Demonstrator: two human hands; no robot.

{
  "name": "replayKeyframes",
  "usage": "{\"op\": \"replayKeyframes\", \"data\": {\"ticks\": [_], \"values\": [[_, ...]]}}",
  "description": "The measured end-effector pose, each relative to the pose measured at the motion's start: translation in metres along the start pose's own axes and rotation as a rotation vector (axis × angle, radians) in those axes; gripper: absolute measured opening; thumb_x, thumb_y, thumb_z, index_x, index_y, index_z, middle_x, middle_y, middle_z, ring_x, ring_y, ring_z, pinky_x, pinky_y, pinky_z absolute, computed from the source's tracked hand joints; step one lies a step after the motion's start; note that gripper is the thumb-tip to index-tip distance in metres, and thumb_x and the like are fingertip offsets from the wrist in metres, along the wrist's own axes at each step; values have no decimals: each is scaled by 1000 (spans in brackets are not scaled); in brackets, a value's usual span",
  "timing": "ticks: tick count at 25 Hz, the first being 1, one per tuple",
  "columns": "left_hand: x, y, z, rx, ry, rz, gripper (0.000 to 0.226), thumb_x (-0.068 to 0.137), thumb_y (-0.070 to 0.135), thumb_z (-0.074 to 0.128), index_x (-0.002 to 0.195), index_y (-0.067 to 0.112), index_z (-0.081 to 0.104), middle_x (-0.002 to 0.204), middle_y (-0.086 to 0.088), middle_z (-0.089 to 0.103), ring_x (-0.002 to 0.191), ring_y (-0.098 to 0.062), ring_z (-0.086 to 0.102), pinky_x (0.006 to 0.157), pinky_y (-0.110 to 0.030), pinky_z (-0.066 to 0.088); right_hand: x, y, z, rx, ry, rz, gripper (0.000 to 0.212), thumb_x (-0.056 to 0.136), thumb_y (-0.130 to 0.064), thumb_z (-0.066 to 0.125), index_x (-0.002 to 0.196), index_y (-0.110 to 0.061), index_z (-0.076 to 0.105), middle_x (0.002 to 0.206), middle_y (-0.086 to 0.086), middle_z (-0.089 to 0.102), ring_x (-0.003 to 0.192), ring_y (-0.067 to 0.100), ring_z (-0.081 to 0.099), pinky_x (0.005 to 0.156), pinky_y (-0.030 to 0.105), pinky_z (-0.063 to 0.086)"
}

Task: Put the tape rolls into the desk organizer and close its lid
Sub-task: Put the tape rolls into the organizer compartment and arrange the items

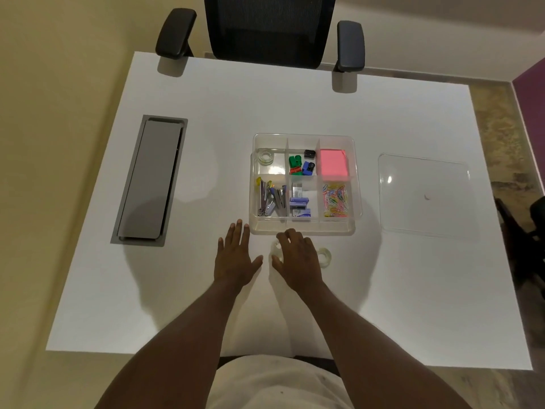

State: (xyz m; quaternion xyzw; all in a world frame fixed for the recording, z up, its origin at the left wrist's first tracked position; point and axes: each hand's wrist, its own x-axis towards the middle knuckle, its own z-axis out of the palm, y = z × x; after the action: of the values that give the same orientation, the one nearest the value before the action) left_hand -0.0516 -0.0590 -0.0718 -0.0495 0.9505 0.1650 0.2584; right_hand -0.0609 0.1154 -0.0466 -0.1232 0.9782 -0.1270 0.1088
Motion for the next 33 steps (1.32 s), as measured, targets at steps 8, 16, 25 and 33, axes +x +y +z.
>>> {"op": "replayKeyframes", "data": {"ticks": [8, 16, 25, 33], "values": [[-2, -4, 4, -7, 52, 26, 92, 100, 65, 43, 167, 19, -1, 176, -3, -10, 164, -24, -8, 133, -53, 10, 79, 1, -62, 73, 216, -25, 54, 83, -32, 79, 128, -11, 59, 125, 13, 63, 109, 26, 62, 91, 36, 54], [4, -4, 9, -67, 64, 6, 96, 97, 60, 53, 167, 20, 2, 176, -2, -8, 164, -22, -6, 133, -53, 11, 175, -4, -101, 188, 124, 57, 49, 80, -15, 77, 124, -10, 55, 120, 13, 53, 106, 30, 57, 84, 39, 52], [10, -11, 28, -57, 97, -3, 100, 92, 70, 49, 167, 26, 0, 175, 4, -12, 163, -18, -11, 133, -50, 6, 246, -14, -79, -243, 42, 99, 31, 84, -26, 71, 108, -11, 60, 101, 9, 68, 102, 30, 59, 92, 40, 42], [12, -17, 39, -76, 132, 5, 99, 91, 72, 45, 167, 28, -3, 176, 4, -9, 163, -18, -9, 132, -48, 4, 267, -1, -63, -415, 5, 12, 19, 84, -4, 59, 102, -9, 63, 95, 10, 70, 105, 33, 55, 92, 42, 40]]}}
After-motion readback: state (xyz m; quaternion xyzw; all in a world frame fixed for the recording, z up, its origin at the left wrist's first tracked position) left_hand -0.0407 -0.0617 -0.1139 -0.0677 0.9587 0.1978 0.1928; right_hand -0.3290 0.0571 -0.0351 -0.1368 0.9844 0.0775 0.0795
